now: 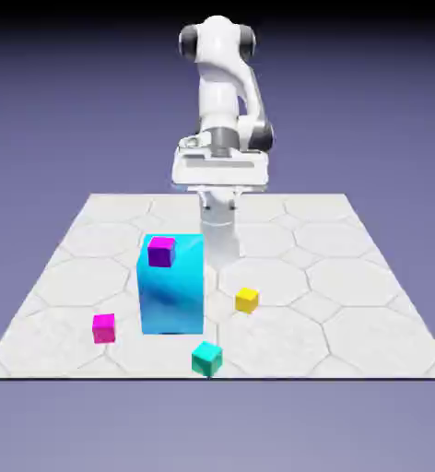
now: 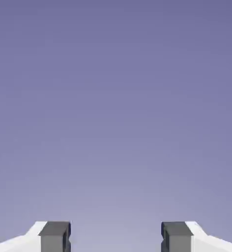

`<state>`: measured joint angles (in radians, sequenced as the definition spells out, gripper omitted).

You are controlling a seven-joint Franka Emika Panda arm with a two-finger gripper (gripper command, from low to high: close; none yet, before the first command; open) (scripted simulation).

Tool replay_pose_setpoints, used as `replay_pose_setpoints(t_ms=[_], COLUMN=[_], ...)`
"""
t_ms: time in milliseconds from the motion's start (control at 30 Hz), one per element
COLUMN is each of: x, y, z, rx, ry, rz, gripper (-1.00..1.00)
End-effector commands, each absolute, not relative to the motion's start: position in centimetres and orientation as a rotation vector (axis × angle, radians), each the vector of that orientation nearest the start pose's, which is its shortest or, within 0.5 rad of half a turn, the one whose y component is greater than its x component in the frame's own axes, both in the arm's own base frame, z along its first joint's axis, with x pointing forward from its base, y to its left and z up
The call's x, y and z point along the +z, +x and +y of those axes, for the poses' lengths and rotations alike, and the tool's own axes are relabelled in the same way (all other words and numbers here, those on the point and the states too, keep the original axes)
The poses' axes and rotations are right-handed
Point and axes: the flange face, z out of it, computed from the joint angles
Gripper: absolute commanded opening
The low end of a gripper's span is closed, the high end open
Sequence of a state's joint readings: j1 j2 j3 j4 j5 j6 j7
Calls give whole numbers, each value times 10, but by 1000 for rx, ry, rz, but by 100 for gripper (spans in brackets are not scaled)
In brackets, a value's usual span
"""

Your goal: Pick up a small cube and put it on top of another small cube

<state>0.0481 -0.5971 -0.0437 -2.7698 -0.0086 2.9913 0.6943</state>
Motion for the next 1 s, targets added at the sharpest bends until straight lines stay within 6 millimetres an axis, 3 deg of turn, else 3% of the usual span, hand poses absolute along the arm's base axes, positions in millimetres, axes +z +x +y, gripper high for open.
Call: replay_pose_setpoints(t_ms=[0,167,300,433,533,633,733,833,967], x=[502,597,661,706,723,726,712,682,617], y=[393,387,370,350,336,326,323,326,341], z=[-2,-32,-74,-132,-185,-242,-302,-359,-426], rx=[-1086,-1172,-1222,-1251,-1257,-1249,-1226,-1188,-1116], ry=[-2490,-2483,-2461,-2428,-2398,-2363,-2324,-2280,-2211], rz=[838,603,433,278,171,70,-26,-119,-241], gripper=[0,0,0,0,0,0,0,0,0])
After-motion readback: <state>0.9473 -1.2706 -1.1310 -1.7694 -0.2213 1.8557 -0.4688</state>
